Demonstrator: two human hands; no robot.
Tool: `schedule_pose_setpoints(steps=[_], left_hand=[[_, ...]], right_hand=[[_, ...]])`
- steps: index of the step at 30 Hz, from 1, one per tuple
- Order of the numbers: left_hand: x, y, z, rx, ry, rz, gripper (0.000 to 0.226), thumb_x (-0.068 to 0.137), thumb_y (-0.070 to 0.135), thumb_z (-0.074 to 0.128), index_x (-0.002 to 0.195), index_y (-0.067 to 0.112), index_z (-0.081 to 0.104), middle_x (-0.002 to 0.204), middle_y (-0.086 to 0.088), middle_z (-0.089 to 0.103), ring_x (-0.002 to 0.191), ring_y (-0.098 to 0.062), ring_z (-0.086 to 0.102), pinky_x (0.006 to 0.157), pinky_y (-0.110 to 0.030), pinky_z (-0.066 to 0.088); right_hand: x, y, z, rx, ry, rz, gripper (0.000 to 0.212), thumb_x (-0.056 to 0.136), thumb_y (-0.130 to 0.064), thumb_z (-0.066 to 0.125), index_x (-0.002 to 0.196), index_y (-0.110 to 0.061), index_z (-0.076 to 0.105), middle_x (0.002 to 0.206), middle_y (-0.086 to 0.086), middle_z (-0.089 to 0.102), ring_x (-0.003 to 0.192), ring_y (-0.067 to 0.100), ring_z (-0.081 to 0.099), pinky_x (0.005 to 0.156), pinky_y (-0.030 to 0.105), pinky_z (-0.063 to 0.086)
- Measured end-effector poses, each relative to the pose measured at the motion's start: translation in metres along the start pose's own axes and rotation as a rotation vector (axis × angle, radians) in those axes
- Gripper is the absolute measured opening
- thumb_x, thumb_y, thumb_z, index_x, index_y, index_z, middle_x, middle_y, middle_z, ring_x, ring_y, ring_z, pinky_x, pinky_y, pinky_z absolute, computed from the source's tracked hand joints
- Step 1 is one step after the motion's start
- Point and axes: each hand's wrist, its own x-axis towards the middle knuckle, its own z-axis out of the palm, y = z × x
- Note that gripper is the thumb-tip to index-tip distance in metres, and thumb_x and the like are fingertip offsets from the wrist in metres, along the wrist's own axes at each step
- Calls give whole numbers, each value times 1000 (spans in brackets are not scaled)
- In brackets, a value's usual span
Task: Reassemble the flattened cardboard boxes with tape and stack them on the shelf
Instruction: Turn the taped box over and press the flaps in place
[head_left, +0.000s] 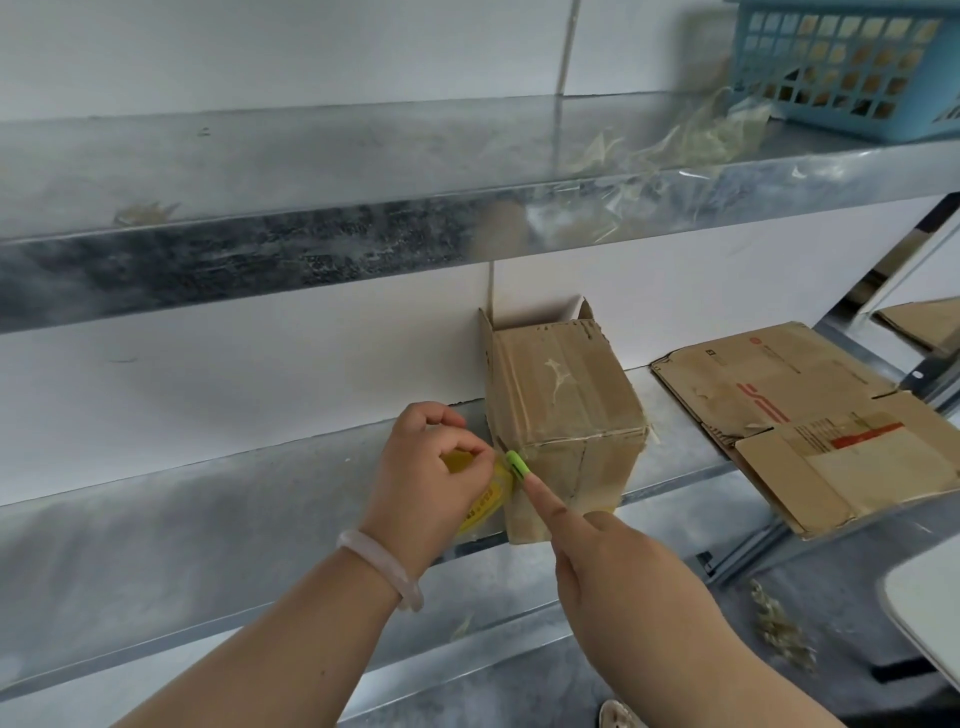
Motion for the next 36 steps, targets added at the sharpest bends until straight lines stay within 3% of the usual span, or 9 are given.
schedule_pose_setpoints(steps=[4,13,17,20,23,25,29,33,36], left_hand=[[0,2,0,-6,-4,-24,7,80,27,73,75,30,69,103,16,47,95,0,47,69,-1,32],[6,0,-3,-9,82,36,12,80,22,72,70,28,67,97,17,49,92,7,49,73,3,31],[23,-19,-21,156,116,143,7,85,21,66,79,22,64,98,8,51,84,-3,49,70,-9,35],[31,-50,-29,289,140,151,5,88,17,63,84,18,60,100,3,51,81,-15,52,63,-27,42],[36,-79,-28,472,220,93,3,90,14,59,87,14,59,101,-6,52,68,-31,56,55,-30,37],[41,-95,-24,544,274,107,6,91,13,56,87,10,59,97,-12,52,62,-36,56,52,-31,38],[39,-123,1,698,252,233,25,86,24,42,81,10,61,86,-13,55,61,-36,57,50,-36,43],[14,-142,34,720,116,332,14,80,20,52,81,14,65,87,-7,60,64,-31,59,56,-36,47],[-8,-154,48,667,33,298,24,83,24,48,80,12,69,90,-6,62,62,-32,61,57,-36,52]], right_hand=[[7,1,-1,-33,-20,9,70,104,-19,30,149,-45,-16,92,-2,39,75,18,44,64,27,40],[8,6,9,-7,-30,20,73,102,-14,34,151,-47,-10,92,-4,39,76,19,45,69,30,45],[2,20,9,42,103,-131,66,104,-30,32,146,-53,-13,100,-12,53,71,11,55,61,23,47],[-22,50,15,203,346,-277,61,94,-37,42,148,-53,17,86,-15,66,56,6,60,47,22,50],[-41,84,24,588,646,-73,44,95,-44,44,138,-54,36,72,-5,61,51,10,57,47,27,49],[-31,104,22,754,729,135,40,98,-37,44,132,-58,39,75,1,61,59,18,58,53,32,51],[28,154,33,647,451,390,47,103,-17,37,139,-47,39,102,6,58,73,18,55,58,29,42],[93,181,61,331,239,349,40,101,-9,39,138,-21,48,105,4,51,76,7,46,72,27,38],[121,181,72,223,104,362,32,96,0,39,122,-10,54,106,9,52,83,19,50,76,35,43]])
